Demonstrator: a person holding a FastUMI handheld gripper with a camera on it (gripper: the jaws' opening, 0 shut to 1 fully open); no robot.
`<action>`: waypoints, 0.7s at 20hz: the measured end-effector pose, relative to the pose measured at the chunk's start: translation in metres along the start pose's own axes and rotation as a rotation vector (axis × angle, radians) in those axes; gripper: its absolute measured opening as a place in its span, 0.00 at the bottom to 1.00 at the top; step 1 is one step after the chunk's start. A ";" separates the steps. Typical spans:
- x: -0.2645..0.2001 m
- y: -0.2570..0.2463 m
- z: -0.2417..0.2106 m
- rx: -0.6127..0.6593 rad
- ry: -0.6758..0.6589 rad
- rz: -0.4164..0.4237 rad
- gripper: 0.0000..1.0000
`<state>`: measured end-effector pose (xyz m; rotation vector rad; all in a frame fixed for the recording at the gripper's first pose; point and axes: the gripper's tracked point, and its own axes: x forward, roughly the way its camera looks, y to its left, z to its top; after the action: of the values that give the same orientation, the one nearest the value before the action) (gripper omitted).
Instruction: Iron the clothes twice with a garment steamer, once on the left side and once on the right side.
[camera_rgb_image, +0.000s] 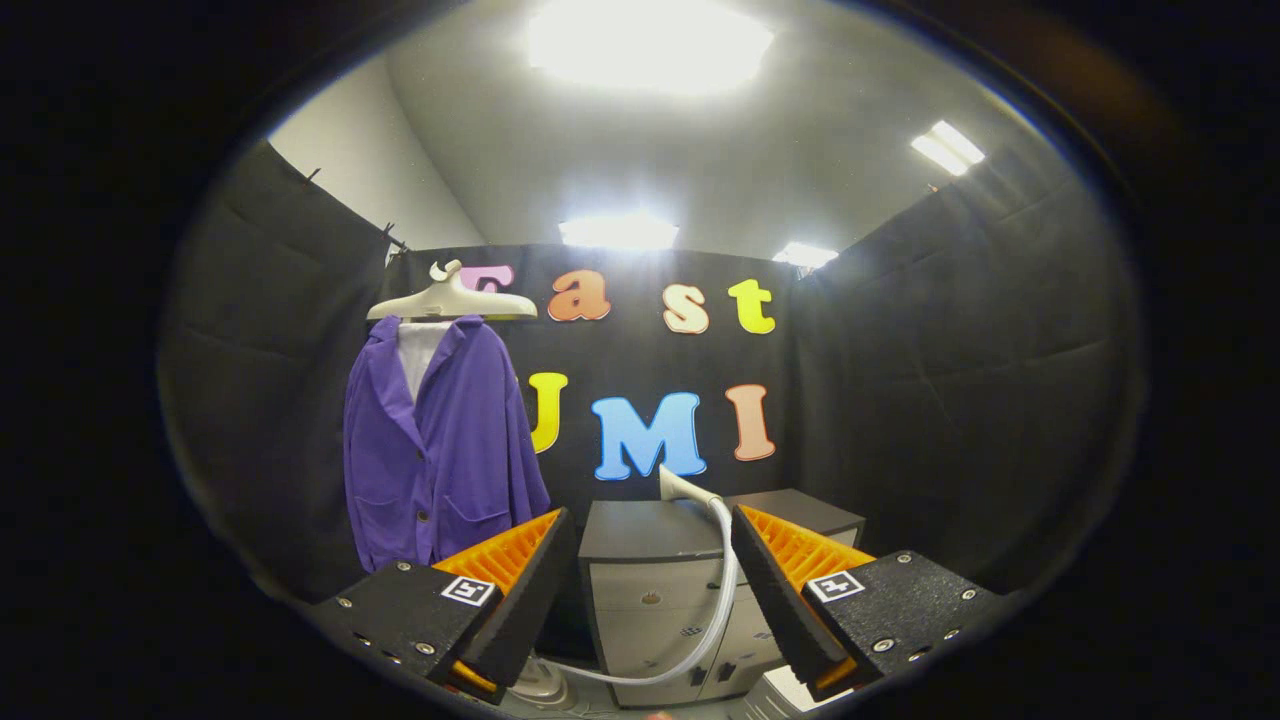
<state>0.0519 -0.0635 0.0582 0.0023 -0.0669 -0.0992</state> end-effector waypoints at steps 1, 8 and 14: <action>0.013 -0.007 0.001 0.004 -0.006 0.003 0.97; 0.132 -0.047 0.003 0.098 0.011 0.040 0.97; 0.244 -0.078 -0.023 0.077 0.076 0.055 0.97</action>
<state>0.2882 -0.1653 0.0515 0.0808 0.0056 -0.0414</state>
